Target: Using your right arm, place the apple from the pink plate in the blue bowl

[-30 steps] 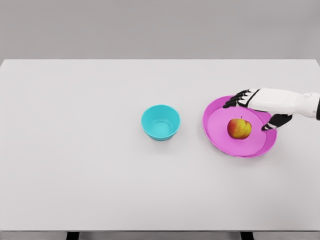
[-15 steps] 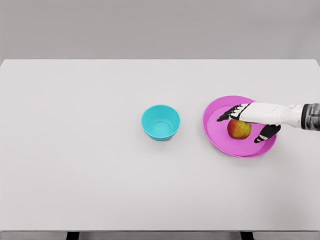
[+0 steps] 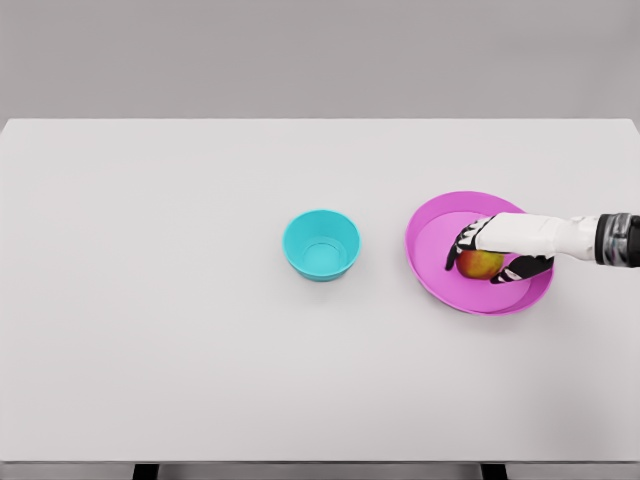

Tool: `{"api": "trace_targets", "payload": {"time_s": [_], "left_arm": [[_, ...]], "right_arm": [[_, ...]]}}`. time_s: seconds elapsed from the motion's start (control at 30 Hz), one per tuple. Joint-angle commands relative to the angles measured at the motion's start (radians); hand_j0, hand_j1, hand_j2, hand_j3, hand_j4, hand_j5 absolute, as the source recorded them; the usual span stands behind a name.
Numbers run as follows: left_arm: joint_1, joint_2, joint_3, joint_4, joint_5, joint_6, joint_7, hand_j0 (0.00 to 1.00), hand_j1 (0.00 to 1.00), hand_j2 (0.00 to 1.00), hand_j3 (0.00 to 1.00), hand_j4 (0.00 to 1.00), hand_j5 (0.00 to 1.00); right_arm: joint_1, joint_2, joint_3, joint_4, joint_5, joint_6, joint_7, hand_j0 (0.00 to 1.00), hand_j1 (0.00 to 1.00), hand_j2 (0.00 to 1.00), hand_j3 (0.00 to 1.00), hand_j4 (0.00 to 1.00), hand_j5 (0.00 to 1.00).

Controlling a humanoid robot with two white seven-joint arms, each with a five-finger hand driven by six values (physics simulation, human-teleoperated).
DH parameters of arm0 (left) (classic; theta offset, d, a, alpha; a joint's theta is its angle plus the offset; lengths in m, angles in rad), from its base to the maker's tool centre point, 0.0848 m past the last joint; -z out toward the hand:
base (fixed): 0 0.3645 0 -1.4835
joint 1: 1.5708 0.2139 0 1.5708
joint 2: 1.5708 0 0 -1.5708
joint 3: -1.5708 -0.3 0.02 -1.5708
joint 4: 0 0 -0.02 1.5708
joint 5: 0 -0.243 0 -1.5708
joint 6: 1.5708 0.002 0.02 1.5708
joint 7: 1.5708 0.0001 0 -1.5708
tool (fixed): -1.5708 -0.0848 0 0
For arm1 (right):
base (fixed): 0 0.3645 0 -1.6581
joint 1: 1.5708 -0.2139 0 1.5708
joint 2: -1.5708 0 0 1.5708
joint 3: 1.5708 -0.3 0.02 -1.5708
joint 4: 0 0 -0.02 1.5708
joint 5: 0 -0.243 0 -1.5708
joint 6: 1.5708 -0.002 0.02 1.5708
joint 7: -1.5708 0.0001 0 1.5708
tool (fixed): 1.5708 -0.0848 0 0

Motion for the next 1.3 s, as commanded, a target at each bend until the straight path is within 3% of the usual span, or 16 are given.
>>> {"api": "trace_targets", "payload": {"time_s": [0.0,0.63,0.83,1.13,1.27], "left_arm": [[0.0,0.0,0.0,0.0,0.0,0.0,0.0,1.0,1.0,1.0,1.0,1.0,1.0],[0.0,0.0,0.0,0.0,0.0,0.0,0.0,1.0,1.0,1.0,1.0,1.0,1.0],[0.0,0.0,0.0,0.0,0.0,0.0,0.0,1.0,1.0,1.0,1.0,1.0,1.0],[0.0,0.0,0.0,0.0,0.0,0.0,0.0,1.0,1.0,1.0,1.0,1.0,1.0],[0.0,0.0,0.0,0.0,0.0,0.0,0.0,1.0,1.0,1.0,1.0,1.0,1.0]], "right_arm": [[0.0,-0.001,0.001,-0.002,-0.003,0.001,0.0,0.52,0.52,0.52,0.52,0.52,0.52],[-0.101,0.033,0.0,-0.027,-0.004,0.001,0.0,0.49,0.49,0.49,0.49,0.49,0.49],[-0.123,0.097,0.0,-0.028,-0.003,0.001,0.0,0.49,0.49,0.49,0.49,0.49,0.49],[-0.135,0.163,0.0,-0.106,-0.003,0.001,0.0,0.49,0.49,0.49,0.49,0.49,0.49],[-0.135,0.231,0.0,-0.103,0.012,0.001,0.0,0.49,0.49,0.49,0.49,0.49,0.49]]}}
